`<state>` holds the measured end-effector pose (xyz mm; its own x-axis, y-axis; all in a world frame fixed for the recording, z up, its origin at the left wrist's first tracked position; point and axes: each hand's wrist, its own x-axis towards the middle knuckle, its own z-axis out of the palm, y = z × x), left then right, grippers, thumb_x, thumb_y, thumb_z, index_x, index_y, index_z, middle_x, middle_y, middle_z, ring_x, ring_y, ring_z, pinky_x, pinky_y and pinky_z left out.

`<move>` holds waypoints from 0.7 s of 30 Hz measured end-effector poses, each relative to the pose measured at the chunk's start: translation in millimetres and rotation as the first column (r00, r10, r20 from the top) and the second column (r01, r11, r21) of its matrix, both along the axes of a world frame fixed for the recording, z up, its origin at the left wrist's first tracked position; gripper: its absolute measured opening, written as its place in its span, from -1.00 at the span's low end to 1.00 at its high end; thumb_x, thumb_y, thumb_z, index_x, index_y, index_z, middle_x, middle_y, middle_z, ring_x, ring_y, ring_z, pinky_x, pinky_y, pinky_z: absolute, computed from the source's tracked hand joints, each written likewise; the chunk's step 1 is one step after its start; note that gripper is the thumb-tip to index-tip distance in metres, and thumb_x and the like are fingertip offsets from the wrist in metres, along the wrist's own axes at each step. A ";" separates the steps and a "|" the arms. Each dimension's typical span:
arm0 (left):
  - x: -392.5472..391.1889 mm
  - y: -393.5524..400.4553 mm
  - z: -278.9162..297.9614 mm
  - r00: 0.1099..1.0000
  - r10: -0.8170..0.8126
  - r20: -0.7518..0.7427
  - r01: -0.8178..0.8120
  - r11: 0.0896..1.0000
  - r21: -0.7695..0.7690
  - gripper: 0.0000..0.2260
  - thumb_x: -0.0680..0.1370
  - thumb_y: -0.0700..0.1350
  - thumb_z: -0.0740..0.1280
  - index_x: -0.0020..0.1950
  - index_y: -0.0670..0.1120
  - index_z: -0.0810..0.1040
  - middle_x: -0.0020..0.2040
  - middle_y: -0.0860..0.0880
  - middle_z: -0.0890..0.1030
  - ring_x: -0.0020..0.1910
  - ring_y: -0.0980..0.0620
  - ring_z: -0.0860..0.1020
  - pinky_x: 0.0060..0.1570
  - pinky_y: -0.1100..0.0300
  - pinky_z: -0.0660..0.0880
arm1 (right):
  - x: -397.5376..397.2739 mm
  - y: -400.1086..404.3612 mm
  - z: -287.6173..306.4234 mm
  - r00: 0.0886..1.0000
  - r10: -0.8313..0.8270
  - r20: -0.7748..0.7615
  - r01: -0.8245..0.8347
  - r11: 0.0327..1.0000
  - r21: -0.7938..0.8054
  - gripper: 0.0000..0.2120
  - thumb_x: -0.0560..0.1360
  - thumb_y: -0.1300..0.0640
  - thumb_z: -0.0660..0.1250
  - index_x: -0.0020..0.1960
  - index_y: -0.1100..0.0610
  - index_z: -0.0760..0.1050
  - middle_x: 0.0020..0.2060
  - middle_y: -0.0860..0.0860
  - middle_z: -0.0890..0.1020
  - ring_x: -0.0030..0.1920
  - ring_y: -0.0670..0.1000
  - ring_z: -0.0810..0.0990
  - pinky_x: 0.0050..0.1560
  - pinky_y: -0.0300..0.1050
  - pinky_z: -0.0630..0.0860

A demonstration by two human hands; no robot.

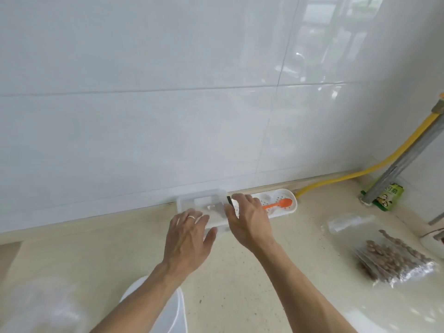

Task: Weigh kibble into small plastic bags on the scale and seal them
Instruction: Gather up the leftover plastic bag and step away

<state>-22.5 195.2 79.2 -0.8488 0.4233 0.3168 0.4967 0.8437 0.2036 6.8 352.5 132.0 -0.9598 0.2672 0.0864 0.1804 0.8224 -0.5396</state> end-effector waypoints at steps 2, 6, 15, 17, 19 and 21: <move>15.0 -43.3 0.1 0.999 0.033 0.025 -0.032 0.999 -0.031 -0.57 0.55 0.17 0.11 0.17 -0.03 0.61 0.16 -0.05 0.63 0.24 -0.09 0.54 0.23 -0.09 0.45 | 12.8 -36.9 2.0 0.998 0.059 0.017 -0.060 0.993 0.102 -0.56 0.63 -0.10 0.12 0.42 0.09 0.36 0.38 0.03 0.46 0.37 0.12 0.36 0.32 0.06 0.34; 41.7 -136.7 -6.2 0.993 0.086 0.083 -0.080 0.994 -0.069 -0.46 0.56 0.22 0.00 0.27 -0.05 0.56 0.25 -0.08 0.59 0.38 -0.11 0.43 0.36 -0.14 0.32 | 35.0 -114.0 -6.8 0.988 0.134 0.073 -0.145 0.972 0.186 -0.45 0.65 -0.16 0.02 0.56 0.06 0.11 0.57 0.01 0.17 0.55 0.06 0.10 0.49 0.02 0.09; 81.9 -307.0 -14.3 0.932 0.244 0.269 -0.237 0.970 -0.057 -0.35 0.51 0.27 -0.12 0.48 -0.01 0.33 0.46 -0.10 0.37 0.54 -0.12 0.12 0.48 -0.11 0.08 | 60.2 -265.8 -32.2 0.934 0.276 0.227 -0.314 0.938 0.150 -0.40 0.66 -0.18 -0.01 0.61 0.04 -0.05 0.61 0.02 0.00 0.59 0.06 -0.04 0.54 0.03 -0.02; 83.1 -331.0 -24.2 0.884 0.296 0.362 -0.287 0.955 -0.081 -0.43 0.58 0.25 -0.01 0.54 0.05 0.21 0.52 -0.12 0.25 0.56 -0.13 0.01 0.50 -0.07 0.05 | 65.5 -285.8 -43.9 0.909 0.313 0.276 -0.355 0.928 0.116 -0.40 0.65 -0.18 0.01 0.61 0.00 -0.05 0.61 0.01 -0.01 0.59 0.06 -0.02 0.53 0.03 0.01; 82.9 -350.4 -37.0 0.827 0.343 0.445 -0.337 0.937 -0.096 -0.45 0.61 0.22 0.07 0.57 0.08 0.10 0.55 -0.15 0.16 0.56 -0.17 -0.03 0.49 -0.06 0.06 | 70.3 -303.0 -60.1 0.879 0.338 0.335 -0.379 0.923 0.064 -0.40 0.65 -0.18 0.03 0.60 -0.02 -0.04 0.60 0.02 0.00 0.58 0.07 0.02 0.51 0.05 0.08; 80.3 -365.8 -50.9 0.769 0.371 0.521 -0.370 0.923 -0.111 -0.41 0.60 0.25 0.08 0.58 0.12 0.02 0.57 -0.16 0.08 0.55 -0.20 -0.02 0.47 -0.08 0.10 | 72.0 -317.2 -79.5 0.856 0.346 0.385 -0.373 0.928 -0.005 -0.40 0.65 -0.19 0.03 0.60 -0.02 -0.04 0.60 0.04 0.02 0.56 0.09 0.09 0.48 0.06 0.15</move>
<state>57.8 -170.6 28.3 -0.9745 0.0420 -0.2206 -0.0358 0.9407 0.3375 78.8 35.3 52.5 -0.9519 -0.0962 -0.2911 0.0412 0.9008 -0.4324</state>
